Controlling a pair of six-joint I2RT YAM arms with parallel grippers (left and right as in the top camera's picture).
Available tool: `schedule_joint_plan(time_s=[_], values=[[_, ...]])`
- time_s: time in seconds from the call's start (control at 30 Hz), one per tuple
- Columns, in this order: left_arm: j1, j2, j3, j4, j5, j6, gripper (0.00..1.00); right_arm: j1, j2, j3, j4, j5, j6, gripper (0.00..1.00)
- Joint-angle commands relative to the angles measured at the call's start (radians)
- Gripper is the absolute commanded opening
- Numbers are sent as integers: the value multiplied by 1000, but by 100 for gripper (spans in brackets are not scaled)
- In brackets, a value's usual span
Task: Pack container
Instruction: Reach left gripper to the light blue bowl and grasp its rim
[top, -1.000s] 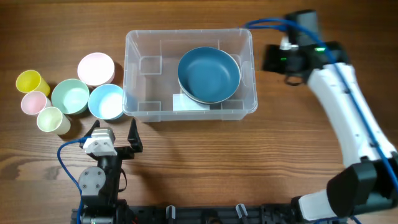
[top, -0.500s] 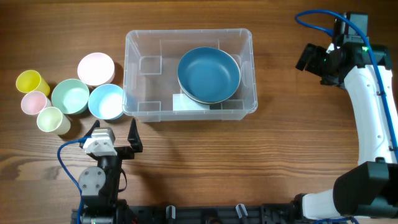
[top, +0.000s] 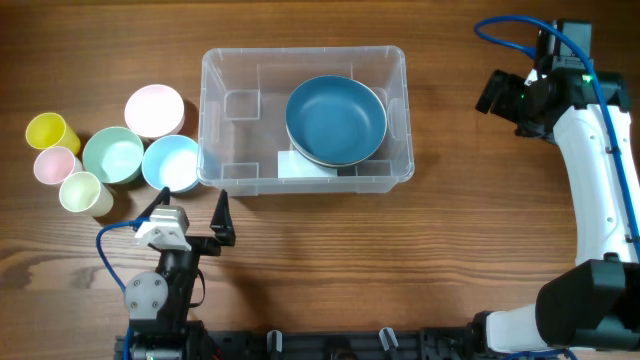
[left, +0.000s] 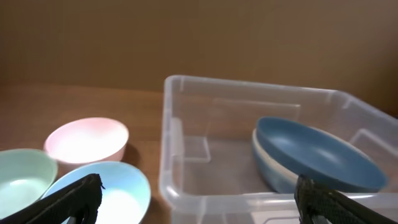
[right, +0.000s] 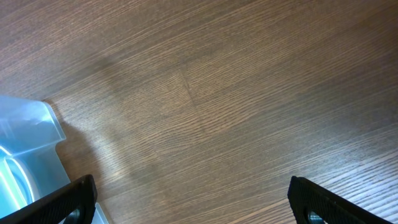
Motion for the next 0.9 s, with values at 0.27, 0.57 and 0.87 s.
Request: schedule_joint_plan(time_s=[0.27,0.57,0.87], values=[[-3,374,498,-332,-85,-63,100,2,-19,4,0,14,5,99],[-4,1127,1405,-1059,9,-37,100,2,-19,4,3,13,5,100],[16,1135,1450,-1117,-124,-280,100,2,-19,4,3,13,5,99]])
